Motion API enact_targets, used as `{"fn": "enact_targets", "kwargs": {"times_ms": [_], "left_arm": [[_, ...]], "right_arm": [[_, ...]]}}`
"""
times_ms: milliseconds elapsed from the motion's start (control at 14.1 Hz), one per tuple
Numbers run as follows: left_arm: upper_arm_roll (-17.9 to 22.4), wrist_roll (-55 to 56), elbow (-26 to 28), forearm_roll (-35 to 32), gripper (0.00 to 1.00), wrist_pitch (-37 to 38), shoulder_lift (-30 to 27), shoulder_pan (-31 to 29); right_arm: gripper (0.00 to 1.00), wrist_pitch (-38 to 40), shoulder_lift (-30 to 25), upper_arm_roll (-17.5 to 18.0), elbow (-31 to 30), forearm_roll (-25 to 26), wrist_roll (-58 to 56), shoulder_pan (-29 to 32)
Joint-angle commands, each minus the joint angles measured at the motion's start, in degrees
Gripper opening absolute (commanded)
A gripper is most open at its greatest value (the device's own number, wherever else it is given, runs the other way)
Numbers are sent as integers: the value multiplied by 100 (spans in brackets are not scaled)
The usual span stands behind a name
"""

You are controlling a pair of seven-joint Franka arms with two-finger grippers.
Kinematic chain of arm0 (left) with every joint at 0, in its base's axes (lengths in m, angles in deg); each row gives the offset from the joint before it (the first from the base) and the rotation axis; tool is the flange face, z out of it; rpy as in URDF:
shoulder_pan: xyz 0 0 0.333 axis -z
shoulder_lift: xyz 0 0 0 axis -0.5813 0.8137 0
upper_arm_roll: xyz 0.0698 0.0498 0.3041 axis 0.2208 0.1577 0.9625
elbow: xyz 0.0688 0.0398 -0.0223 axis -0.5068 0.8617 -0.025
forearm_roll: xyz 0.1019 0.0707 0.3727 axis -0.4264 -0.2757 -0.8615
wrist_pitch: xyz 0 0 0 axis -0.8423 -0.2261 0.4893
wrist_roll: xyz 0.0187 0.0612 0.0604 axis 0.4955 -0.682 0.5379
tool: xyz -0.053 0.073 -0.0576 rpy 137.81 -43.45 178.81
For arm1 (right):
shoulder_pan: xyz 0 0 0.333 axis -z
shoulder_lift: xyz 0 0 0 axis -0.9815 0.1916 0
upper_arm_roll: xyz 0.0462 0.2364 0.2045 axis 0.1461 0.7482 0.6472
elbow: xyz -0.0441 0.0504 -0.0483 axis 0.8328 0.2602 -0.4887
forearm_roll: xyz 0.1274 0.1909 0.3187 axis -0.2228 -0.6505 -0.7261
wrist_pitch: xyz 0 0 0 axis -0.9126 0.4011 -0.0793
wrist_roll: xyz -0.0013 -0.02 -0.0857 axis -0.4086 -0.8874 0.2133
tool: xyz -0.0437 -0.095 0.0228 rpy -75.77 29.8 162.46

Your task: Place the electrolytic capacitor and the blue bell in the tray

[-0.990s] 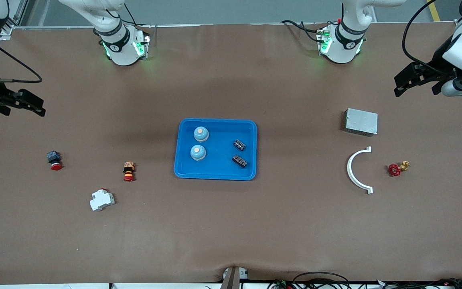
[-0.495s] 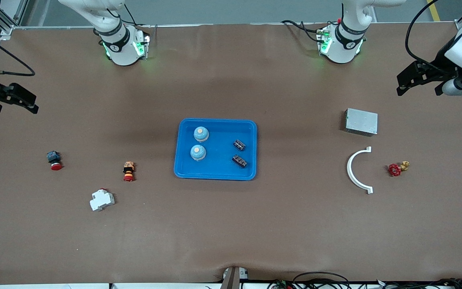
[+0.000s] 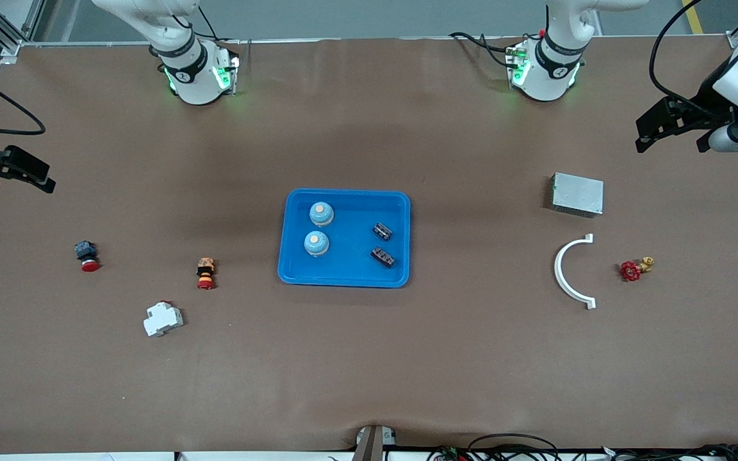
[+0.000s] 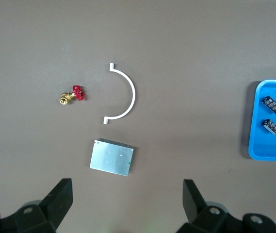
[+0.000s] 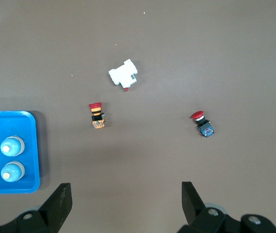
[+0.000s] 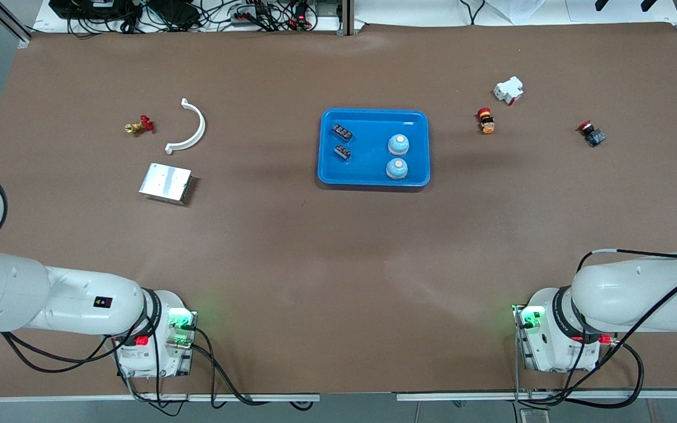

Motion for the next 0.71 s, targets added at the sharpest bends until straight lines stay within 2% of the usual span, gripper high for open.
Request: {"fn": "enact_targets", "kwargs": {"times_ms": [0, 636], "left_arm": [[12, -44, -113, 106, 100, 122, -2, -26], [12, -123, -307, 123, 100, 122, 24, -52]], "right_arm": [[100, 120, 32, -7, 130, -104, -59, 56], [100, 137, 102, -15, 191, -104, -24, 30]]}}
